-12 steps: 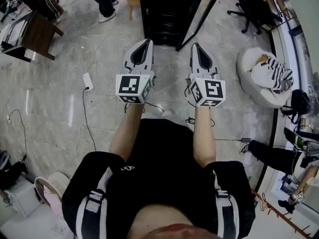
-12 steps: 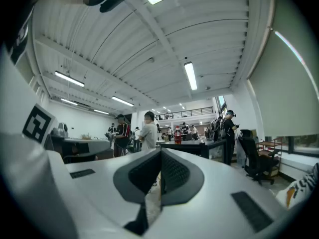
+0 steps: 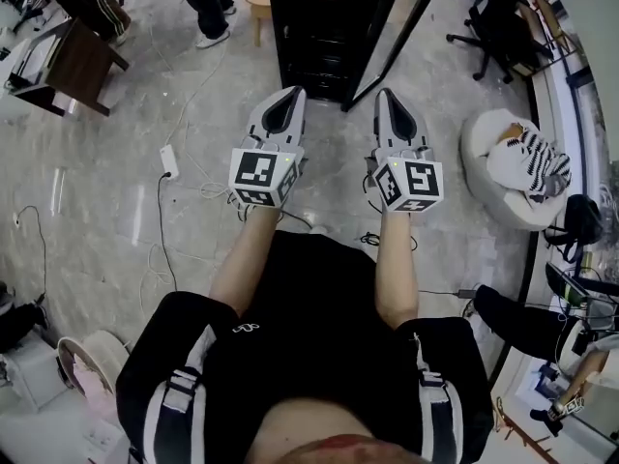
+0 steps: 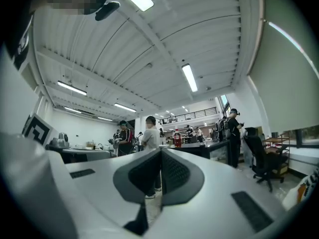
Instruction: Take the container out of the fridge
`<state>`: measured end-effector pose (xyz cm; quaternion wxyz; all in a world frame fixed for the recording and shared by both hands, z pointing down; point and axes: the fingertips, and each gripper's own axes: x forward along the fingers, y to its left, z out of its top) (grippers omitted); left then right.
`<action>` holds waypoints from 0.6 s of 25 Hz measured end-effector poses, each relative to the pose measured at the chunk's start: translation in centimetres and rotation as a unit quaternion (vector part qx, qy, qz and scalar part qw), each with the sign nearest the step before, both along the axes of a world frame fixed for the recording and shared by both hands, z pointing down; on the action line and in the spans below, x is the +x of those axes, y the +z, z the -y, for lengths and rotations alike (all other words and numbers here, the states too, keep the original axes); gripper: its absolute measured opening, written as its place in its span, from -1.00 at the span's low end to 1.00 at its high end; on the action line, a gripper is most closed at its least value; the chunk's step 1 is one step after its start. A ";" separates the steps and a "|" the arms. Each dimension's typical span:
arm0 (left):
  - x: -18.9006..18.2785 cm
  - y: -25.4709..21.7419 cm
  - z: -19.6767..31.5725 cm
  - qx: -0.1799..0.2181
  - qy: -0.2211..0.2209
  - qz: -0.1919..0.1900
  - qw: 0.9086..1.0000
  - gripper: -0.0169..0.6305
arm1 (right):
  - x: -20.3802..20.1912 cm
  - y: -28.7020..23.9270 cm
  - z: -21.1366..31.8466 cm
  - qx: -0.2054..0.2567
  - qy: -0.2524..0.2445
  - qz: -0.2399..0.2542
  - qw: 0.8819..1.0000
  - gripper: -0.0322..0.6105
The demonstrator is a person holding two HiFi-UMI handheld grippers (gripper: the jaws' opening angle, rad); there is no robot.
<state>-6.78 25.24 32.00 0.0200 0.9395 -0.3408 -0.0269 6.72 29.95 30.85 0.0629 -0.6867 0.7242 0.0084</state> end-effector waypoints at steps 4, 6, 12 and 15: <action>0.7 -0.2 1.1 0.008 -0.008 0.036 0.999 -0.92 | 0.4 0.1 1.8 0.003 -0.021 0.008 1.000 -0.88; -0.1 0.1 2.7 0.000 -0.022 0.047 0.999 -0.92 | -0.2 0.5 2.7 -0.001 -0.033 0.000 0.999 -0.87; 0.0 1.1 8.8 -0.014 -0.028 0.023 0.999 -0.92 | 0.8 1.7 7.7 -0.009 -0.034 -0.009 0.999 -0.88; 1.6 2.0 14.1 -0.014 -0.021 0.010 1.000 -0.92 | 2.3 2.8 12.1 -0.014 -0.026 -0.015 0.999 -0.88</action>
